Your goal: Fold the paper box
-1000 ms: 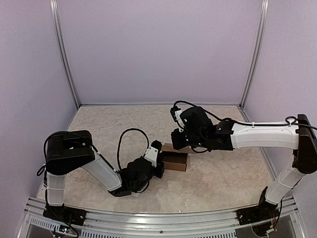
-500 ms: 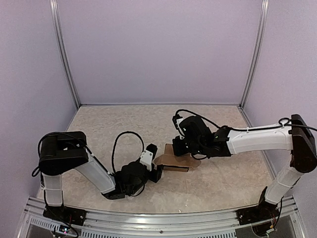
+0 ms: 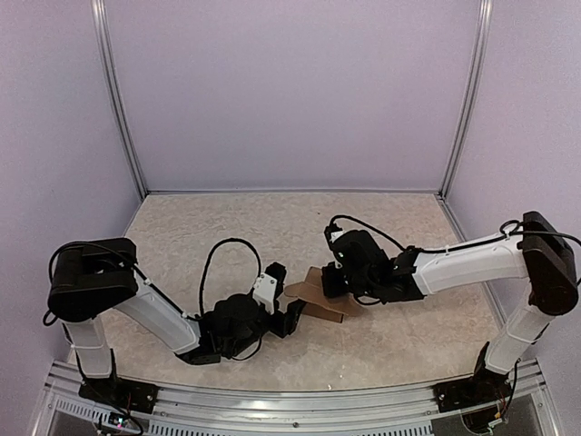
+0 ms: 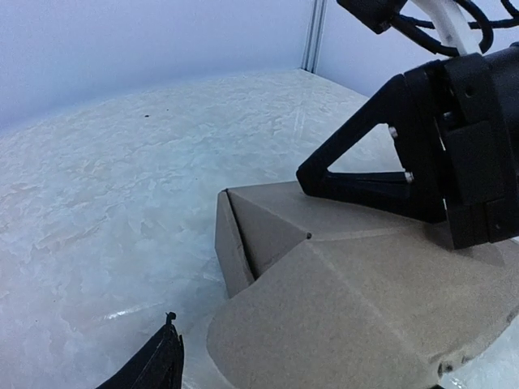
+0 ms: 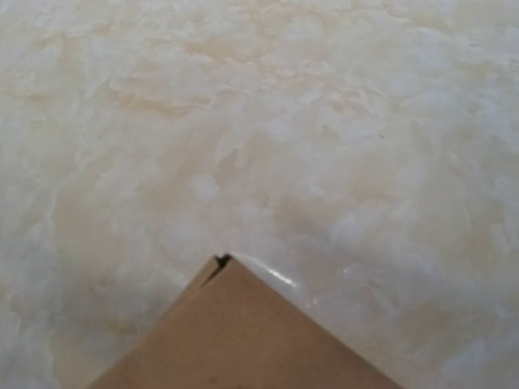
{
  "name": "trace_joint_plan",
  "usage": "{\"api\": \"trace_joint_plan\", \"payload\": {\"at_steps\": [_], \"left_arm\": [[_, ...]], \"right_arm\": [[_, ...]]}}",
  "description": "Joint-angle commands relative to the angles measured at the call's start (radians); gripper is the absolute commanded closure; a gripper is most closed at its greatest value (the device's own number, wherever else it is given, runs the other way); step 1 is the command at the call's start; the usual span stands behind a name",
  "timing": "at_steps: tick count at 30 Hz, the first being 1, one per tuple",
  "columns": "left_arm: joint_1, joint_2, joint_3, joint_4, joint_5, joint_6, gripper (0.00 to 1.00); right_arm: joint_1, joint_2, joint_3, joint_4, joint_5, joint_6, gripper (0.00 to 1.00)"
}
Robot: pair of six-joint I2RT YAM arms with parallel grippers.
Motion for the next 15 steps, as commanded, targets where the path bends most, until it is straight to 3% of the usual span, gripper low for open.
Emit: {"api": "trace_joint_plan", "payload": {"at_steps": [1,11,15], "left_arm": [[-0.008,-0.099,-0.06,-0.047,0.047,-0.046,0.34],[-0.007,-0.409,-0.107,-0.381,0.114,-0.136,0.34],[0.0,-0.524,-0.061,-0.548,0.105,-0.141,0.34]], "right_arm": [[0.008,0.03,-0.041,0.038,0.04,0.021,1.0],[0.014,0.072,-0.065,0.073,0.052,0.014,1.0],[0.02,0.08,-0.071,0.078,0.049,-0.001,1.0]]}}
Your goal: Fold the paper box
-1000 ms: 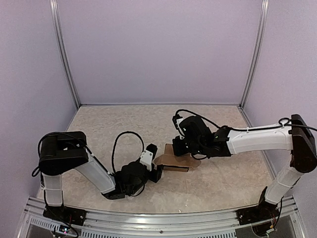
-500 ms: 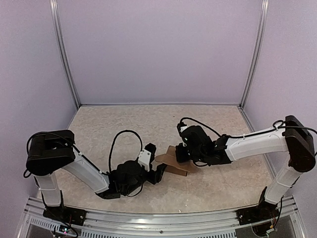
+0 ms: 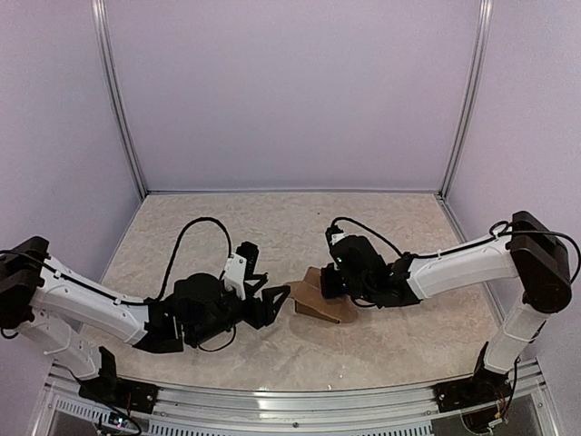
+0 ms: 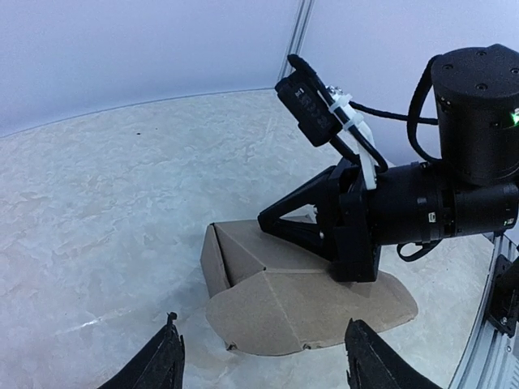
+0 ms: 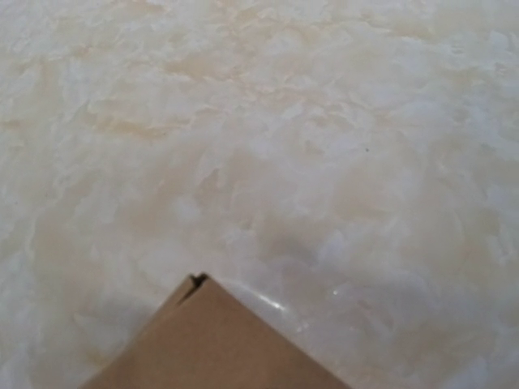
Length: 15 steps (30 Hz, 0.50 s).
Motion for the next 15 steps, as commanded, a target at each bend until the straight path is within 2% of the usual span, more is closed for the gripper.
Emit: {"api": "trace_joint_plan", "payload": {"at_steps": [1,7,10,15], "left_arm": [[0.004,-0.095,0.046,-0.238,0.02,-0.022,0.34],[0.084,-0.137,0.098,-0.275,0.172,-0.028,0.33],[0.173,-0.1,0.146,-0.291,0.323,-0.08,0.33],[0.305,0.048,0.251,-0.285,0.631,-0.204,0.35]], "right_arm": [[0.013,0.038,-0.042,-0.03,0.001,-0.021,1.0],[0.024,0.051,-0.054,-0.023,0.001,-0.038,1.0],[0.029,0.054,-0.058,-0.019,0.009,-0.039,1.0],[0.031,0.043,-0.059,-0.02,0.016,-0.043,1.0]]}}
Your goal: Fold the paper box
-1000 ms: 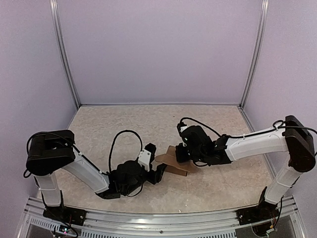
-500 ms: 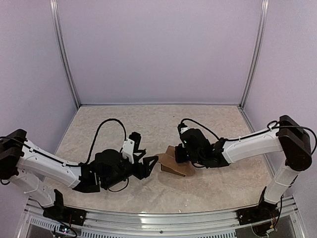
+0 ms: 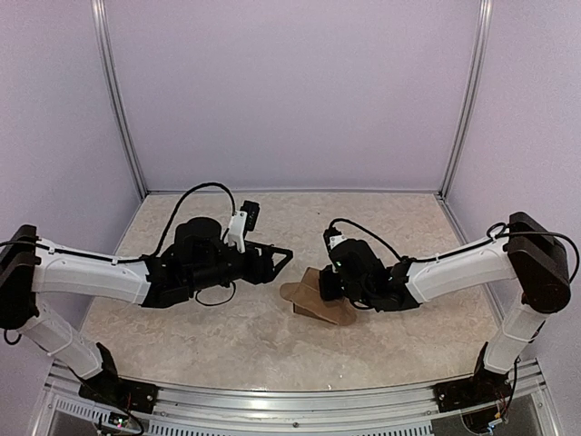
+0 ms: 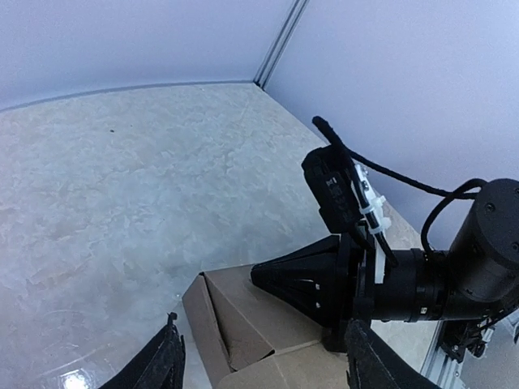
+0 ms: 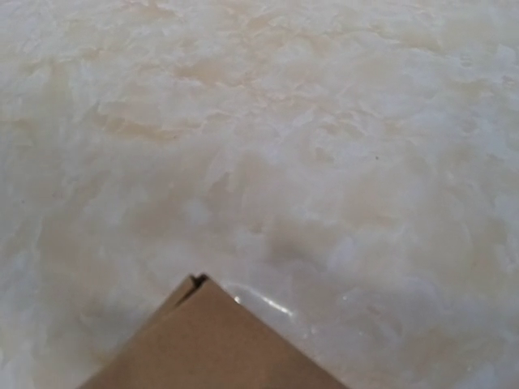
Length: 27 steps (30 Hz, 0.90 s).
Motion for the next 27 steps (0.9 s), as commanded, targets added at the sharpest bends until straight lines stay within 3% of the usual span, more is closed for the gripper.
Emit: {"api": "trace_joint_plan", "payload": {"at_steps": [1,7,14,27], "left_arm": [[0.087,0.127,0.071,-0.008,0.328,-0.14,0.35],[0.176,0.265,0.053,0.14,0.532,-0.354,0.33],[0.193,0.355,0.066,0.224,0.69,-0.472,0.32],[0.162,0.468,0.158,0.221,0.787,-0.52,0.35]], "right_arm": [[0.015,0.028,-0.041,-0.072,-0.002,-0.018,1.0],[0.019,0.005,-0.044,-0.078,0.016,-0.021,1.0],[0.019,0.013,-0.045,-0.074,0.012,-0.017,1.0],[0.021,0.016,-0.045,-0.073,0.016,-0.015,1.0]]}}
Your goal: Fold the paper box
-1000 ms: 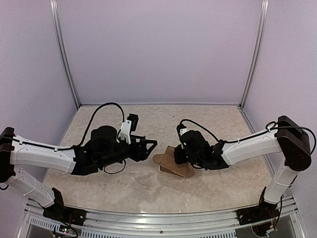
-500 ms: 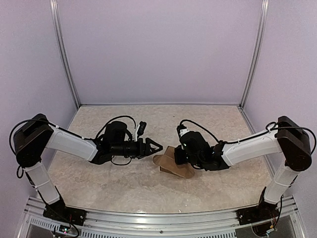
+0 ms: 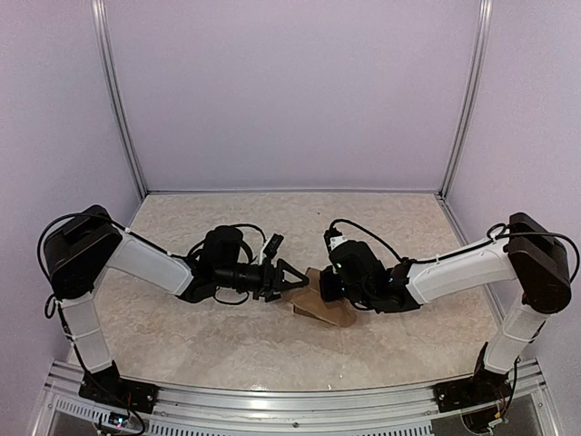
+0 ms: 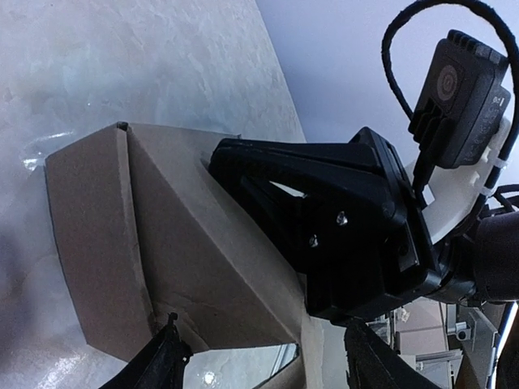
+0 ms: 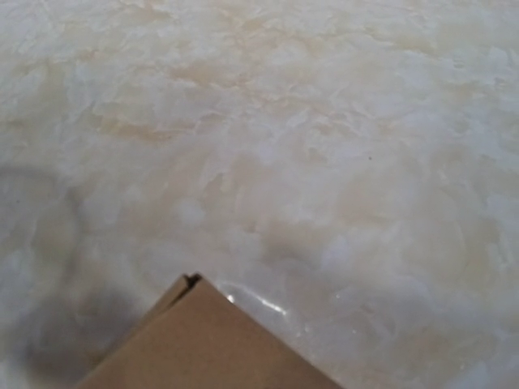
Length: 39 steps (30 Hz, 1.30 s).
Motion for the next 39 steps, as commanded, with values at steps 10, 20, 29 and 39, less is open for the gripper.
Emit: {"api": "trace_joint_plan", "payload": {"at_steps": [10,20,29,39], "left_arm": [[-0.053,0.09,0.09,0.004,0.051,-0.015,0.37],[-0.029,-0.006,0.062,-0.234,-0.076,0.15,0.4],[-0.051,-0.114,0.119,-0.474,-0.215,0.282,0.39],[-0.112,-0.281,0.187,-0.724,-0.575,0.522,0.38]], "right_arm": [[0.019,0.018,-0.041,-0.071,-0.004,-0.006,1.0],[0.028,-0.09,-0.063,-0.087,0.007,-0.019,1.0],[0.029,-0.33,-0.123,-0.187,0.023,-0.021,0.82],[0.001,-0.526,-0.239,-0.282,0.037,0.0,0.23]]}}
